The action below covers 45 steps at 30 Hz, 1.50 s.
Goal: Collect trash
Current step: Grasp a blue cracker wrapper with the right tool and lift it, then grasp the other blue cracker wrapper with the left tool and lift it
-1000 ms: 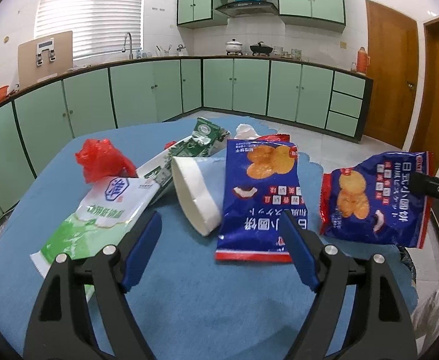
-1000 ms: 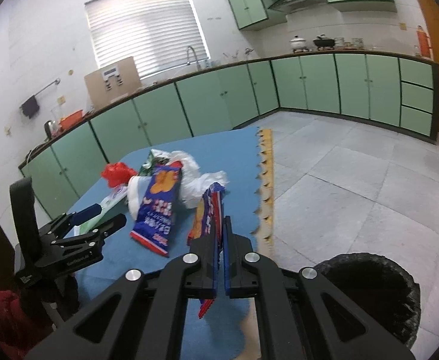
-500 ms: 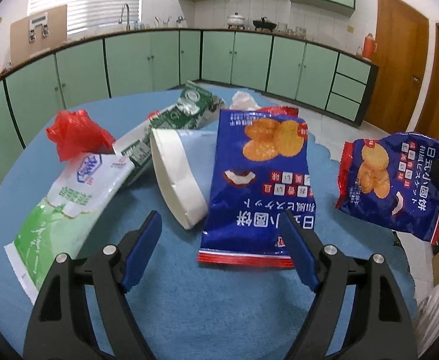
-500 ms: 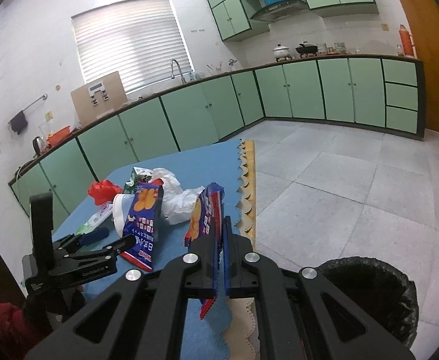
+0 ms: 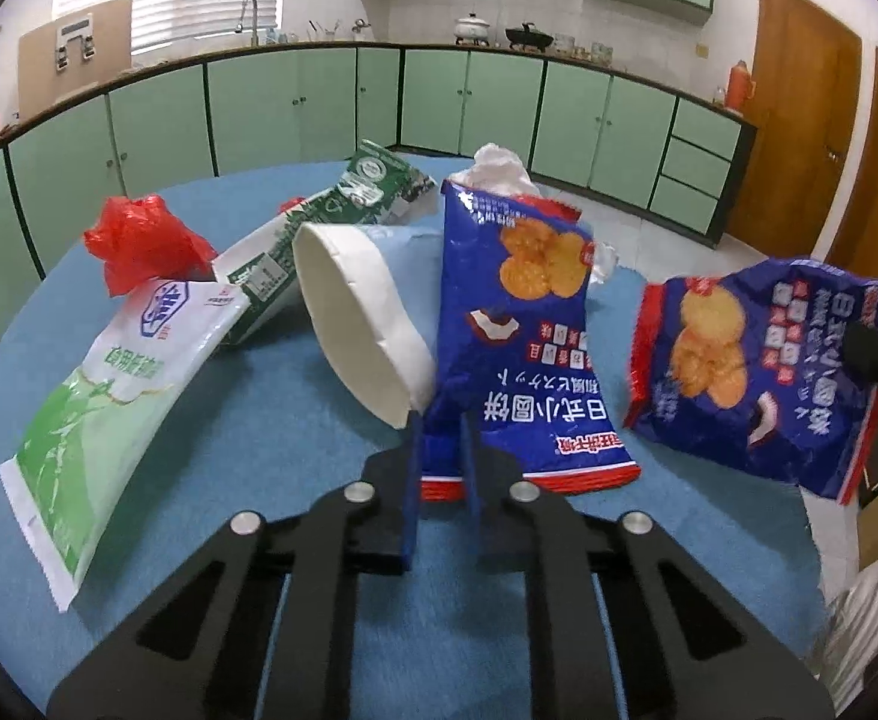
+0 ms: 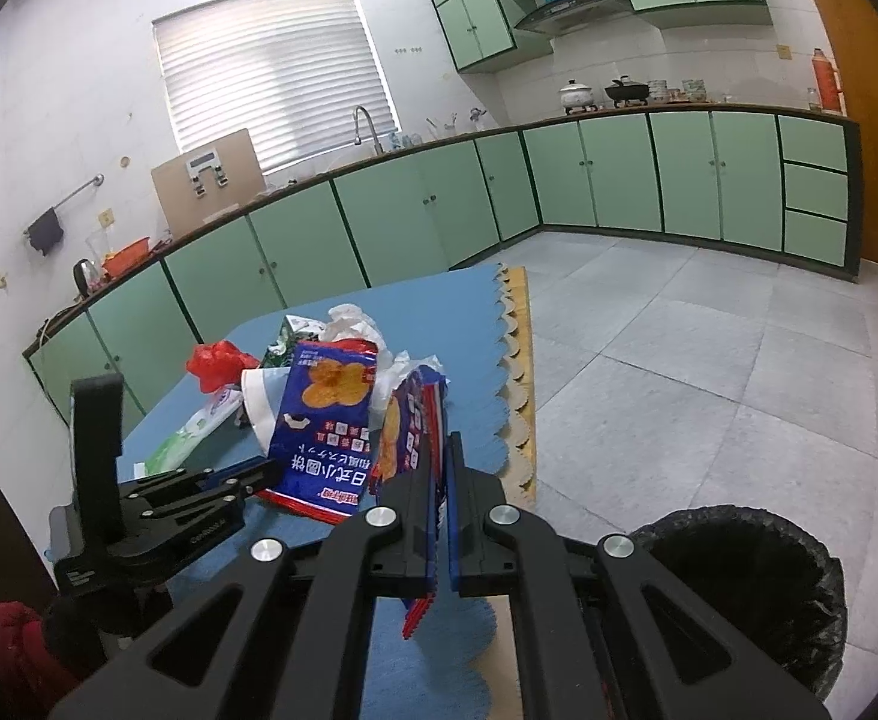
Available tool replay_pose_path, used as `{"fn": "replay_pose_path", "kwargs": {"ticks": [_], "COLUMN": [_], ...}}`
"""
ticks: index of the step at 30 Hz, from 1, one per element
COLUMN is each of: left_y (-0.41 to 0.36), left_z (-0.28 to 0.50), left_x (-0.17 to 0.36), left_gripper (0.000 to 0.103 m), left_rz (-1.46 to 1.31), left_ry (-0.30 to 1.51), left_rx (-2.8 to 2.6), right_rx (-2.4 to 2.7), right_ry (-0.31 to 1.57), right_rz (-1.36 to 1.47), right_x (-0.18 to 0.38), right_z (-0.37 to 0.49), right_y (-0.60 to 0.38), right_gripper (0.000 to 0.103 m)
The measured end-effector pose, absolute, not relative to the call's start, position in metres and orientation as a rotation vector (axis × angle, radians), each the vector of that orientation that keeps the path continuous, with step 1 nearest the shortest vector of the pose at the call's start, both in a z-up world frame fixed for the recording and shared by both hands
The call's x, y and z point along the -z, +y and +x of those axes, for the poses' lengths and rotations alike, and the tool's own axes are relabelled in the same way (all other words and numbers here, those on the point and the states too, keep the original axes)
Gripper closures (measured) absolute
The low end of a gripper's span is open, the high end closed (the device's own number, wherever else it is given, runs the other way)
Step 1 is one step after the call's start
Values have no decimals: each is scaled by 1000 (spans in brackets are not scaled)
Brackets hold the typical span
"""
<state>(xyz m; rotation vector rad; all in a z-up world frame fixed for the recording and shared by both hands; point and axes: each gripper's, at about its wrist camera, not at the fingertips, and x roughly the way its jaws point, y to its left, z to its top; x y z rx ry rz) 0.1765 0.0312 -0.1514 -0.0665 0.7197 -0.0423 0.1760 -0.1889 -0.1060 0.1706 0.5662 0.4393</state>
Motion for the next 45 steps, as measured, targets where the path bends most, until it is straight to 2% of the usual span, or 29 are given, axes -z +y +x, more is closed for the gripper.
{"fn": "replay_pose_path", "kwargs": {"ticks": [4,8,9,12,13,17,20,22,27,34,40,41,42,43,45], "left_y": [31,25,24,17,16,16,14,12,14,18,12,11,9,8,10], "left_z": [161,151,150,157,160,171,174,174,170,156,162,162,161,159,154], "left_x": [140,132,133,140,142,151,154,153,142,119,119,119,120,121,123], "left_gripper": [99,97,96,72,68,66,74,91,103,103,102,101,94,80,63], "left_rz": [-86,-100,-91,-89,-99,-123,-138,-140,-140,-147,-146,-149,-147,-141,-126], "left_ry": [685,668,666,686,696,726,737,731,688,623,649,651,654,652,638], "left_rx": [59,119,122,148,158,188,205,205,190,191,227,233,245,248,252], "right_rx": [-454,-466,-469,-474,-474,-479,-482,-482,-477,-466,-467,-472,-478,-481,-488], "right_ry": [570,577,581,589,592,602,612,614,599,555,573,578,579,577,572], "right_rz": [160,156,158,161,159,165,172,169,174,176,195,201,206,204,199], "right_x": [107,108,110,110,110,112,114,114,108,92,95,96,97,96,94], "right_z": [174,173,174,176,176,176,178,178,177,171,173,173,173,173,172], "right_y": [-182,-176,-176,-177,-177,-176,-175,-174,-176,-181,-181,-181,-180,-178,-176], "right_gripper": [100,100,100,100,100,100,100,100,100,100,100,100,100,100,100]}}
